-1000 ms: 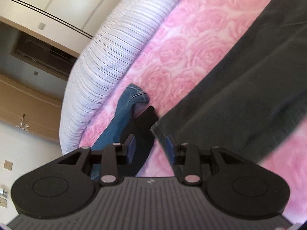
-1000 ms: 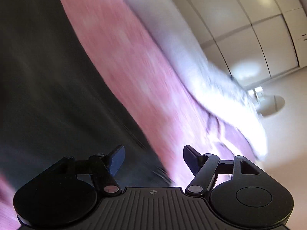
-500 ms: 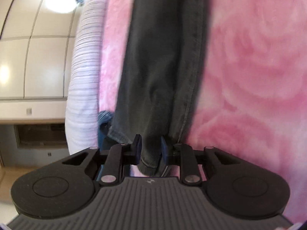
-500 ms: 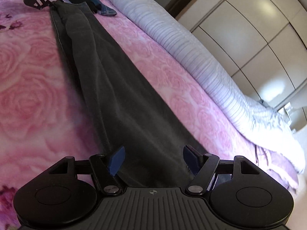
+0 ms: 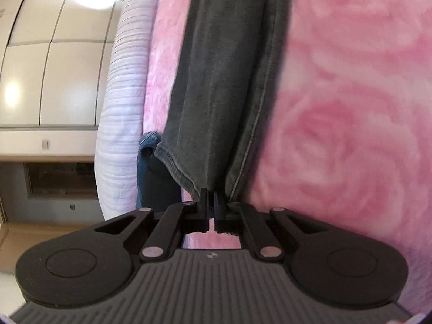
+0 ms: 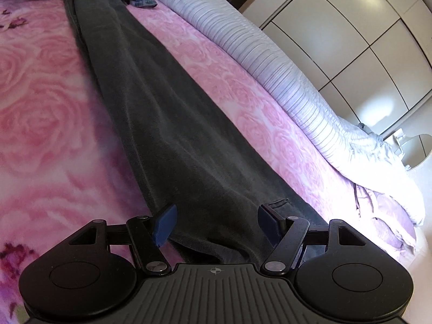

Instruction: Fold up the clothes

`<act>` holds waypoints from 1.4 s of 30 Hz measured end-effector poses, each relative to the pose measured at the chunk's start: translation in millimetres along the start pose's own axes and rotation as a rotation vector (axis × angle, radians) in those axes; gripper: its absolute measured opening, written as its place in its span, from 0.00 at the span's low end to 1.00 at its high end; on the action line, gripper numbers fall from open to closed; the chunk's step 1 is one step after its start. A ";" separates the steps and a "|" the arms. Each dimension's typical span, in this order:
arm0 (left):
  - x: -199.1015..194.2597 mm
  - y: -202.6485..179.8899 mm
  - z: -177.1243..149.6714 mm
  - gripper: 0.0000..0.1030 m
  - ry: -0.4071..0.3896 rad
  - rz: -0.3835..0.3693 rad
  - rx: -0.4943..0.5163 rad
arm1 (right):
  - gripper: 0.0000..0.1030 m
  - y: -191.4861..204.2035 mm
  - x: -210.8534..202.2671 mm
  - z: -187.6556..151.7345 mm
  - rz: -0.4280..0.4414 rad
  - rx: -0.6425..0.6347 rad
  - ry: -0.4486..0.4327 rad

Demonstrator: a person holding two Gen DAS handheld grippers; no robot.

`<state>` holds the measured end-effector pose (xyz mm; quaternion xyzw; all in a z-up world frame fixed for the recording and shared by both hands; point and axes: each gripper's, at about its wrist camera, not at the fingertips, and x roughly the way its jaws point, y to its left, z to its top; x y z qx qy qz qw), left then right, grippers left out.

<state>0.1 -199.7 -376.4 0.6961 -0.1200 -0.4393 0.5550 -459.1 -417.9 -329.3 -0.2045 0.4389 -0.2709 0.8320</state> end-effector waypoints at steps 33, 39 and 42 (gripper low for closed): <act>-125.0 -13.4 298.5 0.01 -0.579 -0.120 -0.027 | 0.66 -19.8 -31.7 -52.1 -0.002 0.619 -0.055; -125.1 16.3 299.6 0.00 -0.576 -0.129 -0.161 | 0.66 -23.0 -28.2 -52.0 0.021 0.692 -0.056; -143.4 4.6 296.1 0.10 -0.653 -0.166 -0.098 | 0.47 -24.4 -24.0 -50.0 0.010 0.702 -0.047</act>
